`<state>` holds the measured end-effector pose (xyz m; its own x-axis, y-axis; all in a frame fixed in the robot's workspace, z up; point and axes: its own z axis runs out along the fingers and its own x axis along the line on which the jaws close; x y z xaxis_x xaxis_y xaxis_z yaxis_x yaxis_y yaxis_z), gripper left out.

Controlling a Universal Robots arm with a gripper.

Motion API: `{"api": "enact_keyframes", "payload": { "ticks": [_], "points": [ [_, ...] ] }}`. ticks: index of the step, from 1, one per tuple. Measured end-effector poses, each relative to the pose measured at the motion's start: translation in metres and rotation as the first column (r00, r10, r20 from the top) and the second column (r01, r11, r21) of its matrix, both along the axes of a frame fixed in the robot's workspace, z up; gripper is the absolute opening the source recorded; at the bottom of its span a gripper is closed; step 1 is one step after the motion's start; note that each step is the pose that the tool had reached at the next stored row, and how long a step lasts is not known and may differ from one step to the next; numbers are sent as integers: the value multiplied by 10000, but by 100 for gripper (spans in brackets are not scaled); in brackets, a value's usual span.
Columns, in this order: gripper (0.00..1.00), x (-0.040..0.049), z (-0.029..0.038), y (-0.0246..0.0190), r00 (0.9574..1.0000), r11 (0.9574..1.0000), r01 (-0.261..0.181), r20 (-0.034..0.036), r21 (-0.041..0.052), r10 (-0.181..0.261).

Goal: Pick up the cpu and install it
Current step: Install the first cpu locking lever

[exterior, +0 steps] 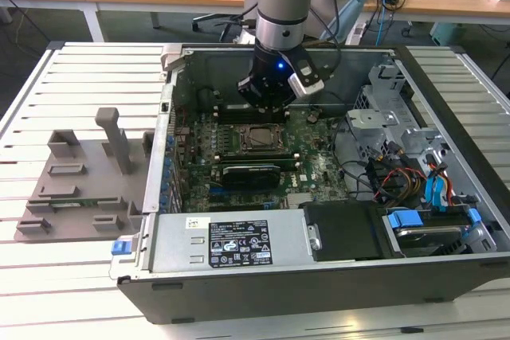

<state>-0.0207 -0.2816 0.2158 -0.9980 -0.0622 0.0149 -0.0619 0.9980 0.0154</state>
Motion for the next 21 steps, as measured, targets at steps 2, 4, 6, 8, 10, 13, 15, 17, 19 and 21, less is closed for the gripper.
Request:
{"api": "enact_keyframes", "payload": {
  "ticks": [2, 4, 6, 8, 10, 13, 15, 17, 19, 21],
  "points": [
    [11, 0, 9, 0, 10000, 10000, 1, 0, -32, -1],
    [11, 0, 23, -1, 10000, 10000, 0, -2, -66, 0],
    [11, -1, 38, 0, 10000, 9999, 1, -1, -100, -1],
    [11, -1, 60, 0, 10000, 9999, 1, -1, -143, -1],
    [11, 0, 81, 0, 10000, 9999, 0, -1, -173, 0],
    [11, 0, 112, 0, 10000, 9997, 0, -1, -224, 0],
    [11, 0, 139, 0, 10000, 9997, 0, -1, -258, 0],
    [11, 0, 170, 0, 10000, 9996, 1, 0, -297, -1],
    [11, 0, 199, 0, 10000, 9995, 1, 0, -327, -1],
    [11, 0, 231, 0, 10000, 9994, 0, -1, -360, 0]
  ]
}}
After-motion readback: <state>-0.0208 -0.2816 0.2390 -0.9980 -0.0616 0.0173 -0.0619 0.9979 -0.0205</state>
